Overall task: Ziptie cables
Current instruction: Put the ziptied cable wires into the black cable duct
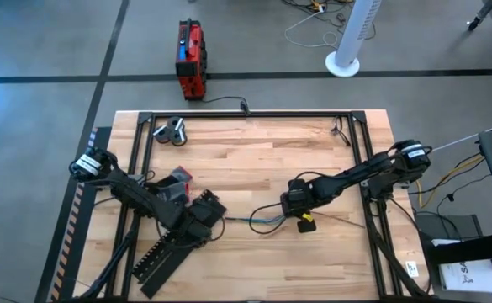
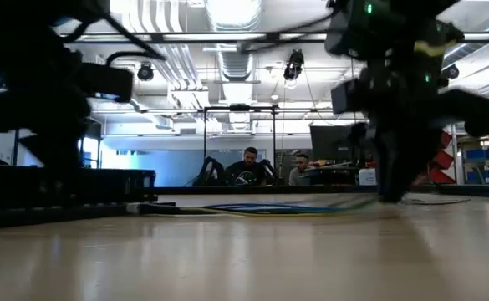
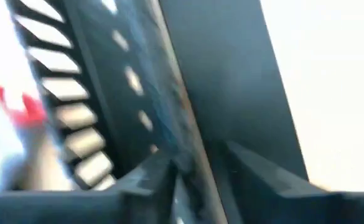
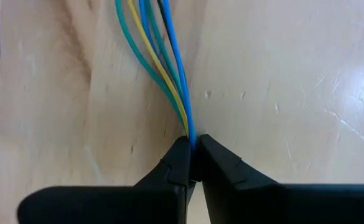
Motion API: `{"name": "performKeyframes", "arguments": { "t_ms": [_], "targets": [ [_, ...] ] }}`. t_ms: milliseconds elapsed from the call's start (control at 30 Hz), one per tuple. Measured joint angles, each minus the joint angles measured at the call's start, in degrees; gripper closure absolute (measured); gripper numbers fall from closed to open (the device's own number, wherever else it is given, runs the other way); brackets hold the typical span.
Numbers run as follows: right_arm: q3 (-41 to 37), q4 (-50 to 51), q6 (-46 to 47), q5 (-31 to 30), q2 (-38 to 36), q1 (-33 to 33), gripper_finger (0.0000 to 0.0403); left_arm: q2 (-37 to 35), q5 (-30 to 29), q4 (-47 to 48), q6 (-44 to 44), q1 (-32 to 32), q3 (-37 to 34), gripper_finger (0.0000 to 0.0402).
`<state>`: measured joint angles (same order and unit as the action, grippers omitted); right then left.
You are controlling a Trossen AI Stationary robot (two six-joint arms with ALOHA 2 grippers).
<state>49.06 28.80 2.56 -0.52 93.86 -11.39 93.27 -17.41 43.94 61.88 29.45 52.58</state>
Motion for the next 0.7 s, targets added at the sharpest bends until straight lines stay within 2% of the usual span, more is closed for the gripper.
{"name": "performKeyframes", "arguments": {
  "t_ms": [133,200,333,533,700],
  "targets": [
    [2.6,2.3,0.9,-0.3,-2.4,-1.4,0.0394,0.4,-7.9,-4.3,-7.3,-3.2,0.0,0.0391],
    [4.5,6.0,1.2,-1.4,-3.9,-2.3,0.0394,0.5,-10.4,-7.6,-12.3,-5.8,-0.1,0.0391],
    [8.7,16.0,5.6,-6.0,-7.6,-4.9,0.0394,0.4,-12.5,-22.0,-25.7,-11.8,-1.1,0.0384],
    [13.3,29.6,14.9,-8.6,-14.4,-10.5,0.0394,0.9,-11.0,-49.7,-47.5,-20.6,-3.3,0.0398],
    [15.6,33.6,21.7,-9.4,-19.8,-15.5,0.0394,4.8,-2.7,-62.7,-55.6,-26.6,-1.3,0.0398]
  ]
}}
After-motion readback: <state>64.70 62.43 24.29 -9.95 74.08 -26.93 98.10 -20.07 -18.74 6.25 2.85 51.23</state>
